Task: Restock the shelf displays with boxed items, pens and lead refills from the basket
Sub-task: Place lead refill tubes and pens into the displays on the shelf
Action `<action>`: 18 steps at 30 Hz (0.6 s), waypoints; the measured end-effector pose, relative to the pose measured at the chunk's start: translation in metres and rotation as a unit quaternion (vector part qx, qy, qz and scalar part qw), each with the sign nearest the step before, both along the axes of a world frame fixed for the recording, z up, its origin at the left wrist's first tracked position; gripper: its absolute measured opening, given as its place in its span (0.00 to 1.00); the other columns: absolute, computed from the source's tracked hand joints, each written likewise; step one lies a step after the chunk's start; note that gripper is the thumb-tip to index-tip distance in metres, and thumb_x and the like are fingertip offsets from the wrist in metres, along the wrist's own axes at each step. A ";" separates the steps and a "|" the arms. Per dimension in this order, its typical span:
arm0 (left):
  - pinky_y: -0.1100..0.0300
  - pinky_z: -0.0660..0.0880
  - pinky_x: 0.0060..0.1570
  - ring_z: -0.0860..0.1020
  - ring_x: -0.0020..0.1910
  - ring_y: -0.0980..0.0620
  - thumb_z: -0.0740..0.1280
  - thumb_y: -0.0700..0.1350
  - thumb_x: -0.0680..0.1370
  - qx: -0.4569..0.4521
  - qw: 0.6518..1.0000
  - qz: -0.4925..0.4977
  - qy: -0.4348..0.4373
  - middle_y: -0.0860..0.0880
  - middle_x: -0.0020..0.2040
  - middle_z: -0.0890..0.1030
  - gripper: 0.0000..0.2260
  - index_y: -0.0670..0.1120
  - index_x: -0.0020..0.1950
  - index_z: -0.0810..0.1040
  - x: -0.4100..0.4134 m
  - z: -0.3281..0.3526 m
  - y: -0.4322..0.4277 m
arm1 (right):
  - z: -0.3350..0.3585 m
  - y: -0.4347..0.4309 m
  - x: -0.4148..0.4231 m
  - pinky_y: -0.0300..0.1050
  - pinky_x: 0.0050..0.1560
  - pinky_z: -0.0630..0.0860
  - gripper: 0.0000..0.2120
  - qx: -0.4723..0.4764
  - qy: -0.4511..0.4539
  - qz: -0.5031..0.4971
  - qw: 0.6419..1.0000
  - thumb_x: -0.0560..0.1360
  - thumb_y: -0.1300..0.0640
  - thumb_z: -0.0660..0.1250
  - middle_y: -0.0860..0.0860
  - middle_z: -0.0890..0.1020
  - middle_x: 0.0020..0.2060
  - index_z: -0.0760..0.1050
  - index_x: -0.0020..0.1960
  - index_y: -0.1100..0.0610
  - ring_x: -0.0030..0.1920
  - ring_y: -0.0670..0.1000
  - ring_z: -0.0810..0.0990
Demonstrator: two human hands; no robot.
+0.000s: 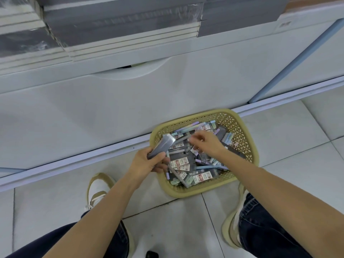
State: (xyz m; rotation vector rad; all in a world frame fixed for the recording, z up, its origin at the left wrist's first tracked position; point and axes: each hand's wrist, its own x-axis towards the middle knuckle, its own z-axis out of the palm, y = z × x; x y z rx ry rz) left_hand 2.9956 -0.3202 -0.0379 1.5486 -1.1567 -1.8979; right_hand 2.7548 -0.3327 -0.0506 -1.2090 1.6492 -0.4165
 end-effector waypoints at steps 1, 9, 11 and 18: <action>0.59 0.81 0.38 0.85 0.39 0.46 0.68 0.42 0.78 0.005 1.000 0.019 -0.002 0.44 0.44 0.86 0.09 0.40 0.56 0.77 0.004 -0.003 0.001 | -0.010 0.008 0.003 0.42 0.48 0.77 0.13 0.028 0.071 0.052 0.996 0.78 0.50 0.66 0.51 0.80 0.48 0.74 0.58 0.58 0.49 0.51 0.79; 0.61 0.80 0.35 0.83 0.36 0.50 0.68 0.43 0.79 0.022 0.997 0.071 -0.014 0.46 0.42 0.86 0.08 0.41 0.55 0.77 0.006 -0.012 0.004 | -0.038 0.025 0.010 0.36 0.39 0.69 0.12 0.027 0.099 0.104 0.989 0.72 0.53 0.75 0.50 0.78 0.41 0.78 0.51 0.59 0.42 0.49 0.76; 0.61 0.80 0.35 0.82 0.34 0.52 0.66 0.44 0.80 0.012 0.997 0.068 -0.024 0.47 0.40 0.86 0.08 0.40 0.54 0.77 0.006 -0.010 0.004 | -0.028 0.016 -0.005 0.33 0.34 0.69 0.07 0.042 0.067 0.111 0.991 0.75 0.54 0.71 0.51 0.79 0.36 0.79 0.46 0.58 0.35 0.48 0.76; 0.61 0.80 0.34 0.83 0.36 0.51 0.65 0.46 0.80 0.021 0.989 0.143 0.024 0.44 0.46 0.86 0.09 0.43 0.58 0.76 -0.016 0.020 -0.001 | 0.034 -0.008 -0.026 0.43 0.46 0.81 0.11 0.076 -0.237 -0.025 0.968 0.76 0.61 0.68 0.59 0.85 0.46 0.76 0.58 0.59 0.46 0.53 0.84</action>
